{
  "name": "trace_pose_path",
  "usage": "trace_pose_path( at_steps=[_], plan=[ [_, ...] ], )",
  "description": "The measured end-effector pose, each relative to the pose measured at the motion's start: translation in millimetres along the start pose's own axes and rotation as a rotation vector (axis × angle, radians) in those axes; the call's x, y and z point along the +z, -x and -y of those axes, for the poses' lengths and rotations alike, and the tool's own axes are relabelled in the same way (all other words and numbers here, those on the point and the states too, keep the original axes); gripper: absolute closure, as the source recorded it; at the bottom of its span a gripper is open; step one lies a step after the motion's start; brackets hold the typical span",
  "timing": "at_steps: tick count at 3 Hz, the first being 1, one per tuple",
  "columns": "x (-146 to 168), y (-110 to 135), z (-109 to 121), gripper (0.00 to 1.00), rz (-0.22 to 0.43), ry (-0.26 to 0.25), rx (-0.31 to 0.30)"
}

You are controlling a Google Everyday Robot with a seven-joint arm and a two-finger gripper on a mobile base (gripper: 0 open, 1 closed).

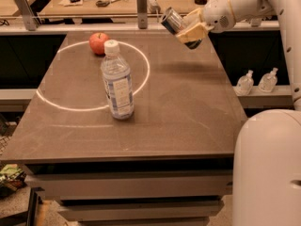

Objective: Place redbull can upright

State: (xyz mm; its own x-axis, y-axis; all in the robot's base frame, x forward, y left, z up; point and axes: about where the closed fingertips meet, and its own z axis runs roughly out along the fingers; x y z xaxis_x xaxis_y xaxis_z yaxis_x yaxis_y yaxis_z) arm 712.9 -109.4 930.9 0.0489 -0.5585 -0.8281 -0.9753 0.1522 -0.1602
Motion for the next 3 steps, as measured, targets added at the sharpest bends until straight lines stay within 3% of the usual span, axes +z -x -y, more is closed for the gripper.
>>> trace_pose_path(
  at_steps=[1,2,3],
  plan=[
    [-2,1,-1,1.0,0.214,0.007,0.067],
    [0,-11,-2,1.0,0.327,0.011,0.123],
    [3,-24,-5,1.0,0.373,0.004,0.15]
  ],
)
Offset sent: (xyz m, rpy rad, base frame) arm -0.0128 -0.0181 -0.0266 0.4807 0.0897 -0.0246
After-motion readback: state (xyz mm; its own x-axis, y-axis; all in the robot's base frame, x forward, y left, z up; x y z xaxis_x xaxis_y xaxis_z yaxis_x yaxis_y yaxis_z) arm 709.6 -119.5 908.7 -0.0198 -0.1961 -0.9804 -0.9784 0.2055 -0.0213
